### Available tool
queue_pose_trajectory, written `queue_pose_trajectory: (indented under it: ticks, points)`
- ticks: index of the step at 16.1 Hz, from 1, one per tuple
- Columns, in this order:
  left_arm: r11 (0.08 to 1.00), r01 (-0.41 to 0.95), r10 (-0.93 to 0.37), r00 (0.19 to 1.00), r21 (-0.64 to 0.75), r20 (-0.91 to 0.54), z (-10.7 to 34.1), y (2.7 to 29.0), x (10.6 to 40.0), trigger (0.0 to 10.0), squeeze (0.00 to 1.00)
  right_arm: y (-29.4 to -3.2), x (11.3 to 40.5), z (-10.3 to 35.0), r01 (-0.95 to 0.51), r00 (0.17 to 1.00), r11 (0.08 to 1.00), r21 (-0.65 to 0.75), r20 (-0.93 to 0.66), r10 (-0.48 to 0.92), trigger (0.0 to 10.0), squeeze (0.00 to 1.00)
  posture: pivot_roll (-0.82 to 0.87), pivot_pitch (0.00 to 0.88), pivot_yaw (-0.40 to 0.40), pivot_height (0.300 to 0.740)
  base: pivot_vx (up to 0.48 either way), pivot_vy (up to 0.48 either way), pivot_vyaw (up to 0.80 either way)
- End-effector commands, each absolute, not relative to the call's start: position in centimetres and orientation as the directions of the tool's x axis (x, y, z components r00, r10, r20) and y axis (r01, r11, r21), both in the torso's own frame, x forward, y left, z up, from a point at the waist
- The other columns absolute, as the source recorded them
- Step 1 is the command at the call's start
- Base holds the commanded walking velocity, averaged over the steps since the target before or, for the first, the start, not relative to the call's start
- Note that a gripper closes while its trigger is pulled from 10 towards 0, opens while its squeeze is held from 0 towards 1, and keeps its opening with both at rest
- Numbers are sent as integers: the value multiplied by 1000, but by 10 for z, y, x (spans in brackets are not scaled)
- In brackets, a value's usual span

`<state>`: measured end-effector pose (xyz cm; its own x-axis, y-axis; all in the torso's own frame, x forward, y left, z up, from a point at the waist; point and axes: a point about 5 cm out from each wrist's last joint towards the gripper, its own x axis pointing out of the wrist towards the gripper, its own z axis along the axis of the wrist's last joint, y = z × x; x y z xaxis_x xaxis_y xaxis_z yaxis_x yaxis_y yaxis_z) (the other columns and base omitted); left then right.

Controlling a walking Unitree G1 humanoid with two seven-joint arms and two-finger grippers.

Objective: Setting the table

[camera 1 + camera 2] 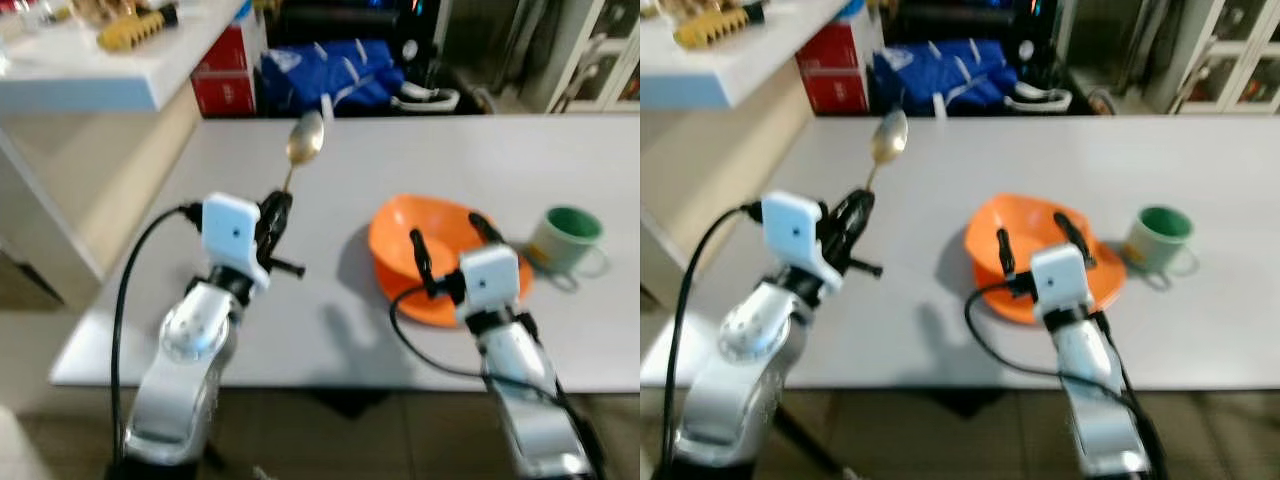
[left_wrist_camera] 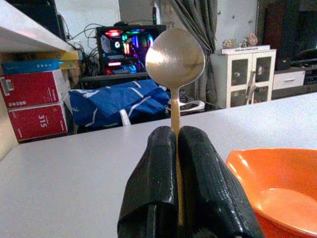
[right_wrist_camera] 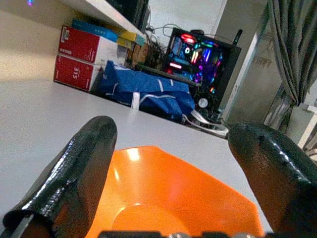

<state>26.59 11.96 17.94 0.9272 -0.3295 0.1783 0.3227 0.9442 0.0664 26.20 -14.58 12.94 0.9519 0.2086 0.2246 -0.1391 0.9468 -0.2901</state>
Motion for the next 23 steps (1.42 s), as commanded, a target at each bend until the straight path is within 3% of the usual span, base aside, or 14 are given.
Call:
queue_pose_trajectory:
  ticks: [1,7,12,15,17,18,20,23]
  points:
    - [941,328,-337,918,76,208,187,121,267,0,0,-141,262,135,-150,942,942,-301,246,229,10000,0,-85,0,74,740,0,-442,0]
    - [945,323,-328,924,59,198,185,124,271,0,0,-140,262,134,-154,940,941,-303,247,233,10000,0,-85,0,73,740,111,-395,0]
    - [954,292,-300,939,74,167,182,132,281,0,0,-141,262,135,-153,941,940,-304,244,232,10000,0,-90,0,73,740,0,0,0]
    - [971,220,-235,952,98,196,202,145,309,0,0,-141,262,135,-153,942,940,-303,242,232,10000,0,-95,0,73,740,0,0,0]
    - [971,229,-235,965,65,117,215,153,341,0,0,-140,263,135,-152,943,941,-303,241,230,10000,0,-108,0,86,740,0,0,0]
    - [971,236,-236,972,28,10,211,156,354,0,0,-141,264,136,-148,943,941,-303,242,227,10000,0,-117,0,97,740,0,0,0]
    - [960,279,-278,943,-24,-183,200,157,369,0,0,-144,265,136,-131,948,945,-301,242,208,10000,0,-125,0,107,740,0,0,0]
    - [932,362,-354,888,-29,-293,201,147,381,0,0,-142,262,133,-125,952,947,-294,234,199,10000,0,-139,0,133,740,0,0,0]
